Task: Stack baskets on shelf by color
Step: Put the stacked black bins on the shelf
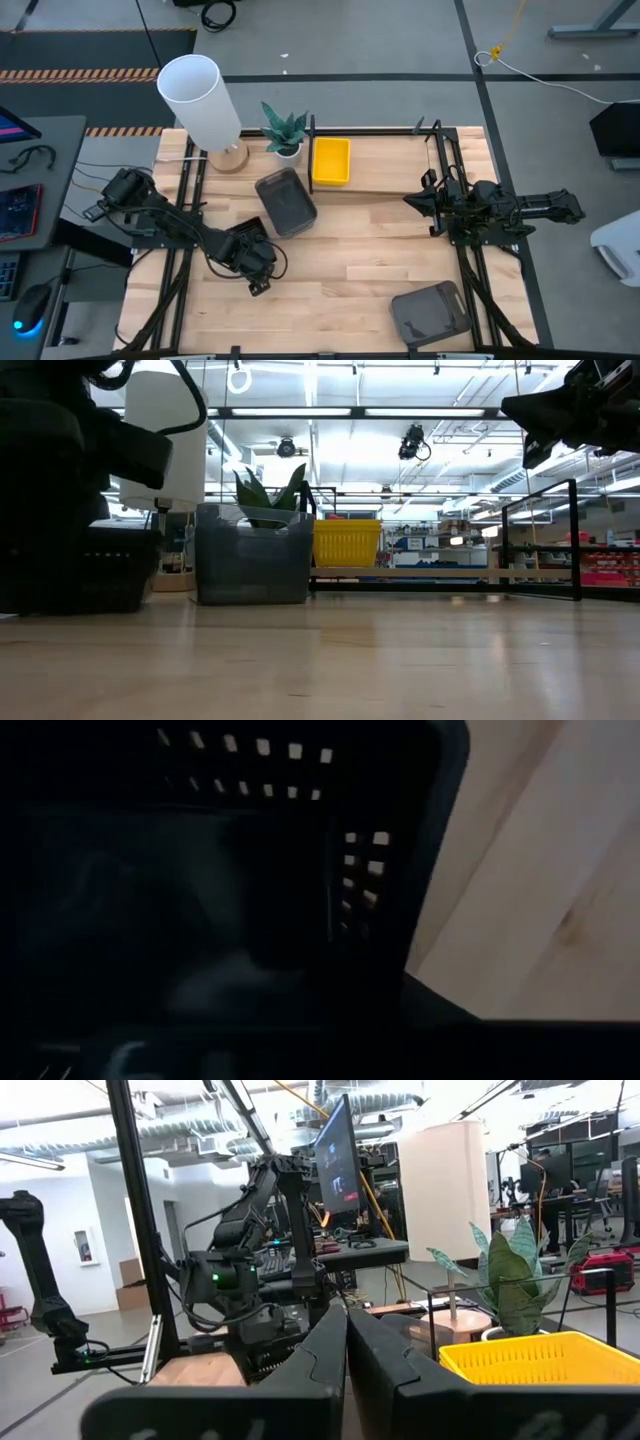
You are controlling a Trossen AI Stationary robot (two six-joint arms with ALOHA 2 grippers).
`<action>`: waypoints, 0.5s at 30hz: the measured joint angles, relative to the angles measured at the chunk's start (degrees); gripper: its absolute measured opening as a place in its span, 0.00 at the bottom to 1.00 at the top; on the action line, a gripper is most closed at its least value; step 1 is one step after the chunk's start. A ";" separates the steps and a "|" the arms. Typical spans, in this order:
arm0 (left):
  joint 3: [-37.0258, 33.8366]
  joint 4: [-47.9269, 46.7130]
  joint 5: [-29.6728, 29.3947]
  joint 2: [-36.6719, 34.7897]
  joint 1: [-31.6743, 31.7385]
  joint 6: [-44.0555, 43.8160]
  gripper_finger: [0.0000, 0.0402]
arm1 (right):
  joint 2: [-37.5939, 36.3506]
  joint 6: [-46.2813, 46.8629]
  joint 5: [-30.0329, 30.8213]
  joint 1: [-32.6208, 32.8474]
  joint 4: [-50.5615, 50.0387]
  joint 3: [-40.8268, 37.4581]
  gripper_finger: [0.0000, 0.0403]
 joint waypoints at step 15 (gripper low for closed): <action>29.39 -14.22 20.00 0.30 1.62 11.17 0.03 | 0.00 -0.02 0.01 -0.02 -0.01 0.00 0.05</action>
